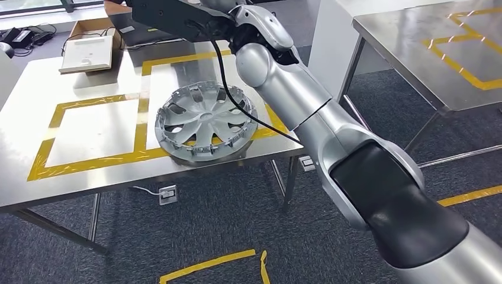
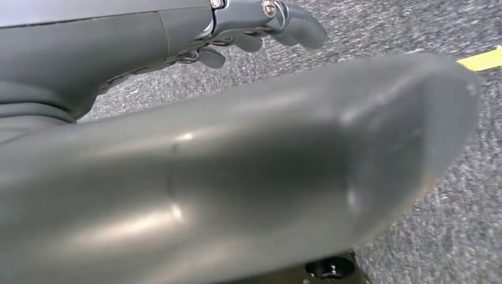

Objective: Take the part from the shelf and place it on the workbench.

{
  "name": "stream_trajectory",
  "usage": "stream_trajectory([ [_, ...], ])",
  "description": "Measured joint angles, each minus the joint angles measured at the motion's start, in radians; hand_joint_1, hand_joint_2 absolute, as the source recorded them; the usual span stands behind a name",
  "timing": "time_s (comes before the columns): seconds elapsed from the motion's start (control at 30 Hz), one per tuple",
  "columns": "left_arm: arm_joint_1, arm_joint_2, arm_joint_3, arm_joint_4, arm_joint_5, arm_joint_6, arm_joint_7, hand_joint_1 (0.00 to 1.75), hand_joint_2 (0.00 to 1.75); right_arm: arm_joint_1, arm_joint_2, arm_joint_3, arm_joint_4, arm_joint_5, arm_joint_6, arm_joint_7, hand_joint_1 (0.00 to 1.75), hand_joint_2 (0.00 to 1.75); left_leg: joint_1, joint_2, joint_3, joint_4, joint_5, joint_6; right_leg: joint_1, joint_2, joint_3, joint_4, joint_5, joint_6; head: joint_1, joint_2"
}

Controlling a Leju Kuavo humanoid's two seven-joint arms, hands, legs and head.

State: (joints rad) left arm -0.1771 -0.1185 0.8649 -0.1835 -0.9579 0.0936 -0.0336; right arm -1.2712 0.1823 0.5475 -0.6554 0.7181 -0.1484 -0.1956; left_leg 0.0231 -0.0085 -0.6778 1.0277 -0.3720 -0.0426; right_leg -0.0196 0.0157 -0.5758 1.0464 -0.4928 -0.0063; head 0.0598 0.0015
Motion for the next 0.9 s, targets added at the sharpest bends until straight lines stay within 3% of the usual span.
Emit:
stream_trajectory([
  [0.07, 0.001, 0.002, 0.002, 0.000, 0.000, 0.002, 0.000, 0.00, 0.00, -0.001, 0.000, 0.000, -0.005, -0.001, 0.000, 0.000, 0.00, 0.00, 0.002, 0.002, -0.023, 0.050, -0.053, -0.009, -0.002, -0.002, -0.016, -0.005, 0.019, -0.017, -0.002, 0.000],
  [0.13, 0.001, 0.002, 0.004, 0.000, 0.000, 0.004, 0.000, 0.00, 0.00, 0.000, -0.001, -0.001, -0.009, -0.003, 0.000, 0.000, 0.00, 0.00, 0.001, 0.004, -0.059, 0.174, -0.145, -0.013, 0.001, -0.002, -0.035, -0.005, 0.035, -0.025, -0.004, 0.000],
  [0.17, 0.001, 0.003, 0.005, 0.000, 0.000, 0.006, 0.000, 0.00, 0.00, 0.002, -0.002, -0.001, -0.011, -0.003, 0.000, 0.000, 0.00, 0.00, 0.001, 0.004, -0.071, 0.235, -0.175, -0.013, 0.003, -0.002, -0.045, -0.005, 0.043, -0.027, -0.004, 0.000],
  [0.2, 0.001, 0.003, 0.006, 0.000, 0.000, 0.008, 0.000, 0.00, 0.00, 0.005, -0.002, -0.001, -0.013, -0.003, 0.000, 0.000, 0.00, 0.00, 0.001, 0.004, -0.072, 0.271, -0.188, -0.012, 0.006, -0.003, -0.055, -0.005, 0.051, -0.028, -0.004, 0.000],
  [0.23, 0.001, 0.004, 0.007, 0.000, 0.000, 0.009, 0.000, 0.00, 0.00, 0.008, -0.004, -0.001, -0.016, -0.003, 0.000, 0.002, 0.00, 0.00, -0.001, 0.004, -0.054, 0.271, -0.181, -0.009, 0.009, -0.003, -0.065, -0.004, 0.059, -0.028, -0.004, 0.000],
  [0.27, 0.001, 0.006, 0.007, 0.000, 0.000, 0.010, 0.000, 0.00, 0.00, 0.011, -0.006, -0.002, -0.020, -0.003, -0.001, 0.003, 0.00, 0.00, -0.003, 0.004, -0.019, 0.234, -0.162, -0.003, 0.011, -0.003, -0.073, -0.004, 0.067, -0.027, -0.004, 0.000],
  [0.33, 0.000, 0.010, 0.008, -0.001, 0.000, 0.014, -0.001, 0.00, 0.00, 0.014, -0.012, -0.007, -0.032, -0.003, -0.002, 0.004, 0.00, 0.00, -0.011, 0.004, 0.081, 0.099, -0.138, 0.012, 0.015, -0.003, -0.087, -0.004, 0.081, -0.022, -0.004, 0.000],
  [0.4, -0.001, 0.013, 0.008, -0.002, 0.000, 0.020, -0.002, 0.00, 0.00, 0.014, -0.018, -0.013, -0.044, -0.002, -0.003, 0.004, 0.00, 0.00, -0.020, 0.004, 0.135, 0.015, -0.136, 0.023, 0.015, -0.005, -0.092, -0.005, 0.094, -0.013, -0.004, 0.000],
  [0.5, -0.001, 0.015, 0.010, -0.002, 0.000, 0.025, -0.005, 0.00, 0.00, 0.015, -0.028, -0.017, -0.054, 0.001, -0.002, 0.009, 0.00, 0.00, -0.023, 0.006, 0.128, -0.003, -0.118, 0.038, 0.013, -0.006, -0.097, -0.011, 0.108, 0.007, -0.007, 0.000],
  [0.53, -0.001, 0.015, 0.011, -0.002, 0.000, 0.026, -0.005, 0.00, 0.00, 0.015, -0.032, -0.017, -0.055, 0.002, -0.002, 0.012, 0.00, 0.00, -0.020, 0.009, 0.122, -0.008, -0.107, 0.046, 0.013, -0.006, -0.104, 0.000, 0.093, 0.012, -0.005, 0.000],
  [0.57, -0.002, 0.015, 0.012, -0.002, -0.002, 0.026, -0.006, 0.00, 0.00, 0.014, -0.037, -0.018, -0.057, 0.002, -0.002, 0.014, 0.00, 0.00, -0.017, 0.011, 0.113, -0.013, -0.094, 0.053, 0.013, -0.006, -0.116, 0.027, 0.062, 0.017, -0.003, 0.000],
  [0.63, -0.002, 0.016, 0.014, -0.003, -0.006, 0.027, -0.004, 0.00, 0.00, 0.017, -0.045, -0.019, -0.058, 0.003, -0.002, 0.016, 0.00, 0.00, -0.015, 0.015, 0.091, -0.015, -0.073, 0.061, 0.010, -0.008, -0.152, 0.137, -0.031, 0.025, 0.000, 0.000],
  [0.67, -0.002, 0.015, 0.014, -0.002, -0.008, 0.027, -0.002, 0.00, 0.00, 0.020, -0.049, -0.020, -0.058, 0.003, -0.002, 0.016, 0.00, 0.00, -0.015, 0.015, 0.078, -0.014, -0.063, 0.061, 0.009, -0.009, -0.167, 0.198, -0.063, 0.029, 0.000, 0.000],
  [0.7, -0.001, 0.015, 0.015, -0.002, -0.009, 0.027, -0.001, 0.00, 0.00, 0.024, -0.053, -0.020, -0.058, 0.003, -0.002, 0.016, 0.00, 0.00, -0.015, 0.016, 0.063, -0.013, -0.052, 0.061, 0.008, -0.009, -0.172, 0.242, -0.077, 0.031, 0.000, 0.000],
  [0.73, 0.000, 0.015, 0.015, -0.002, -0.010, 0.027, 0.001, 0.00, 0.00, 0.028, -0.057, -0.020, -0.058, 0.003, -0.002, 0.016, 0.00, 0.00, -0.015, 0.016, 0.048, -0.010, -0.042, 0.060, 0.008, -0.009, -0.161, 0.254, -0.070, 0.033, 0.000, 0.000],
  [0.77, 0.000, 0.015, 0.015, -0.002, -0.010, 0.027, 0.003, 0.00, 0.00, 0.030, -0.061, -0.021, -0.058, 0.003, -0.002, 0.016, 0.00, 0.00, -0.015, 0.016, 0.033, -0.007, -0.033, 0.059, 0.008, -0.010, -0.133, 0.232, -0.049, 0.032, 0.000, 0.000],
  [0.8, 0.000, 0.014, 0.016, -0.002, -0.010, 0.027, 0.003, 0.00, 0.00, 0.031, -0.063, -0.021, -0.058, 0.003, -0.003, 0.015, 0.00, 0.00, -0.015, 0.016, 0.020, -0.003, -0.024, 0.056, 0.008, -0.010, -0.087, 0.178, -0.026, 0.030, 0.001, 0.000],
  [0.87, 0.000, 0.014, 0.017, -0.002, -0.011, 0.027, 0.004, 0.00, 0.00, 0.032, -0.065, -0.022, -0.058, 0.002, -0.006, 0.012, 0.00, 0.00, -0.017, 0.015, 0.000, 0.003, -0.008, 0.046, 0.012, -0.010, 0.000, 0.055, -0.019, 0.021, 0.001, 0.000],
  [0.9, 0.001, 0.014, 0.017, -0.002, -0.011, 0.027, 0.005, 0.00, 0.00, 0.032, -0.066, -0.023, -0.058, 0.001, -0.010, 0.010, 0.00, 0.00, -0.017, 0.015, -0.005, 0.005, -0.001, 0.040, 0.015, -0.010, 0.023, 0.017, -0.024, 0.014, 0.002, 0.000],
])
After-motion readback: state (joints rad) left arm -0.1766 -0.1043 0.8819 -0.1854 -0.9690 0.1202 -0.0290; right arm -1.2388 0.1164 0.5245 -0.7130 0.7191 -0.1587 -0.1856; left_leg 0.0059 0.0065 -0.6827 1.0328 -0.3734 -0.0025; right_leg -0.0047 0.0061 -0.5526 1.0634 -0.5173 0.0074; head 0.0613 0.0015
